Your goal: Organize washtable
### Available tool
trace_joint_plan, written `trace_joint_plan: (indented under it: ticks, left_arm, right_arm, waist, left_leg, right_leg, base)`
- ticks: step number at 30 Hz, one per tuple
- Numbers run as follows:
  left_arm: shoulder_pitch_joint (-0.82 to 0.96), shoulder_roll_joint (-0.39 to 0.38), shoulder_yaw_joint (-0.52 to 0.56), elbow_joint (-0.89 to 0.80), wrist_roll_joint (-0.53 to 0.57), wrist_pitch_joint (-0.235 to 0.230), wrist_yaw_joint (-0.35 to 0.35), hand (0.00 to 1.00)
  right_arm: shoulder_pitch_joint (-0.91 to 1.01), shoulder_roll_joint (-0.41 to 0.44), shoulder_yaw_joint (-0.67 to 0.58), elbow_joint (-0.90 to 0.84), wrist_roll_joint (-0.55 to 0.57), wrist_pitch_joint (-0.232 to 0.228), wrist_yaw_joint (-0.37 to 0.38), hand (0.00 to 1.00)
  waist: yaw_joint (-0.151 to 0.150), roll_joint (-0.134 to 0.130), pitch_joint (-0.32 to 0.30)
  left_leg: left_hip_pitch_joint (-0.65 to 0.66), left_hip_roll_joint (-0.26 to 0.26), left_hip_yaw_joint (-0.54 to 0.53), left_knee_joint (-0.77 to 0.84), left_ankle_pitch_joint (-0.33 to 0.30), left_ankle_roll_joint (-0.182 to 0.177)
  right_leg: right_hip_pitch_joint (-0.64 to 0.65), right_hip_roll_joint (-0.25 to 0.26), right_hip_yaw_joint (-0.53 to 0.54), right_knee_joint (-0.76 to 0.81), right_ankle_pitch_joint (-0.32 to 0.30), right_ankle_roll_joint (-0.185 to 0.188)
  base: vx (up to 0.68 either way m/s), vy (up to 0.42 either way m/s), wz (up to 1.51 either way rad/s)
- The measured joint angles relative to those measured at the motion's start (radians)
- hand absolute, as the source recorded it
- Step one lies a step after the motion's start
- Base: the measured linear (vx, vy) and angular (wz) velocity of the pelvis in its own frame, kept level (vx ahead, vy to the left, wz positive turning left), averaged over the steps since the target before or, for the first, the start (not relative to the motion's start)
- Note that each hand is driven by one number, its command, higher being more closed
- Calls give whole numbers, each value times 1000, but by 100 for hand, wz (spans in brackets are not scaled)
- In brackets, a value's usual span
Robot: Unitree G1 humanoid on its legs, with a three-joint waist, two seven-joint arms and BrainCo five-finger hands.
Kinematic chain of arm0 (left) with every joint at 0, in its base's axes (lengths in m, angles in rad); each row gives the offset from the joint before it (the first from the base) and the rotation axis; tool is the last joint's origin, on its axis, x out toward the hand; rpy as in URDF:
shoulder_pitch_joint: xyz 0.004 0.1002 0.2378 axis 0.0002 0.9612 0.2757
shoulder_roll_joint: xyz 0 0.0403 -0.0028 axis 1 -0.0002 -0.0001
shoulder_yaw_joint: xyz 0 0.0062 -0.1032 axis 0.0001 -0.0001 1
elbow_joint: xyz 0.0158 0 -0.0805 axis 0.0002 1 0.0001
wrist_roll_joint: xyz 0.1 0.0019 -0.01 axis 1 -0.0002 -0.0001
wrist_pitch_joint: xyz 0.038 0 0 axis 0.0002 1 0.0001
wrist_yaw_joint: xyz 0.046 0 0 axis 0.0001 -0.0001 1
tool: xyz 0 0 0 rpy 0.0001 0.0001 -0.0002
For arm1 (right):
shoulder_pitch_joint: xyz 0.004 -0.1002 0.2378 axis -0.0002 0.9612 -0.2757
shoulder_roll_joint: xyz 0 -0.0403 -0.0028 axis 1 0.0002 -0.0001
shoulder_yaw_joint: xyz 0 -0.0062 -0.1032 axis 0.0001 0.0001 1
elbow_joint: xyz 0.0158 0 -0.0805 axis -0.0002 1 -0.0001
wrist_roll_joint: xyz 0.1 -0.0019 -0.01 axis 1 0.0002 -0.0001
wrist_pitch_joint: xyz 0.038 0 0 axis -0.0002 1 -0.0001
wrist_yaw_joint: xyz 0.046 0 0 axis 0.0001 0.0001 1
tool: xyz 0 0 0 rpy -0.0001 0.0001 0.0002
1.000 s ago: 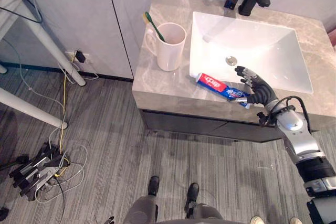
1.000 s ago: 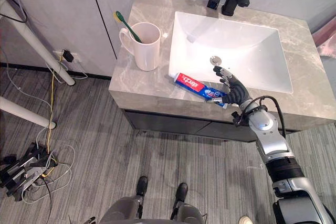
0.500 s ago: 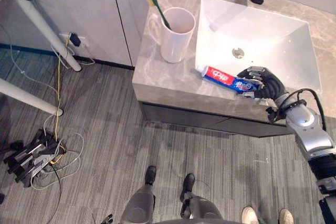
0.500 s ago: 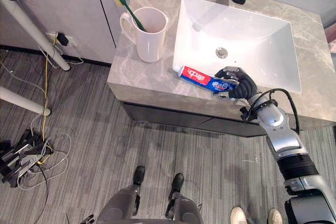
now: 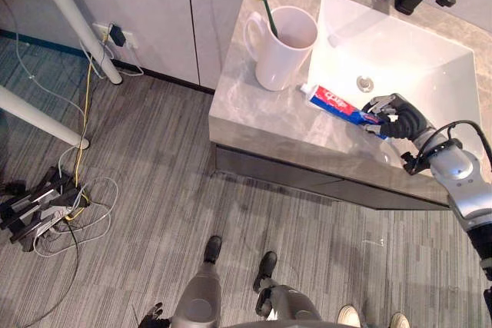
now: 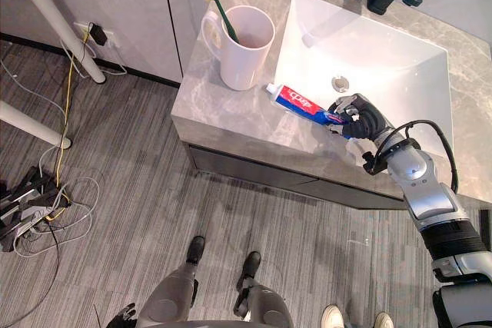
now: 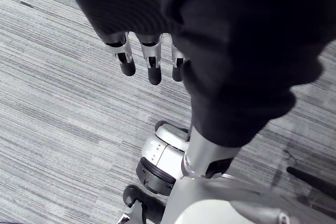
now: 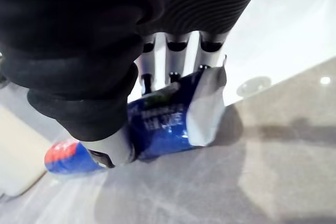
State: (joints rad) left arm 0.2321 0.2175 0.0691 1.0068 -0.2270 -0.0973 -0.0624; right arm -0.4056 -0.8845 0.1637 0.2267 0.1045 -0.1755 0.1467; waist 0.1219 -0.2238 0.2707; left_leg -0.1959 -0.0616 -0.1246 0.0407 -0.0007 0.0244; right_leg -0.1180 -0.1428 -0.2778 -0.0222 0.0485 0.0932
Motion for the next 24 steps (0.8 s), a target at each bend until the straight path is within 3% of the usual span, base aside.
trace_joint_plan:
  ticks: [3, 7, 10, 14, 17, 20, 24]
  left_arm:
    - [5, -1, 10, -46, -71, 1, 4, 0]
    - [27, -32, 72, -270, -183, -3, 27, 0]
    - [65, -52, 75, -512, -262, -11, 13, 0]
    - [104, 11, 86, -825, -343, -32, -32, 0]
    - [96, 22, 84, -945, -383, -34, -45, 0]
    - [77, 14, -5, -1067, -472, -34, -44, 0]
    - [-33, -2, -279, -1166, -578, -15, -46, 0]
  right_arm:
    - [18, 17, -29, 4, -15, 4, -2, 100]
    - [82, 61, -134, 5, -28, 6, -7, 100]
    - [125, 84, -217, 38, -36, 10, -19, 100]
    - [132, 126, -325, 44, -36, 24, -84, 100]
    - [132, 147, -346, 42, -36, 27, -112, 100]
    - [131, 200, -346, 8, -36, 31, -124, 100]
    - [130, 297, -335, -120, -37, 34, -142, 100]
  waist:
    - [2, 1, -1]
    - [0, 14, -15]
    - [-8, 45, -76]
    - [-32, 98, -127]
    - [-34, 114, -151]
    - [-52, 122, -166]
    - [-56, 148, -186]
  left_leg:
    - [13, 0, -2, -2, 0, -1]
    - [23, -9, -11, -1, 1, -1]
    - [25, -21, -8, -1, 1, -1]
    - [54, -28, 7, -7, 0, 0]
    - [59, -27, 18, -8, 1, 1]
    - [67, -25, 16, -20, 8, 10]
    - [92, -21, 18, -53, 30, 8]
  right_leg:
    - [14, -1, -2, 0, 0, 0]
    - [29, -10, -20, 2, 0, 0]
    - [29, -22, -19, 6, 0, 0]
    - [49, -32, -5, 6, -1, 1]
    - [50, -32, 6, 3, -1, 1]
    - [55, -30, 3, 2, -11, 6]
    - [60, -28, 4, 8, -13, 3]
  base:
    - [-1, 8, 4]
    - [-8, 30, 10]
    - [5, 57, -1]
    - [-21, 24, -11]
    - [-65, 7, -15]
    - [-79, -28, 2]
    - [-60, -6, -1]
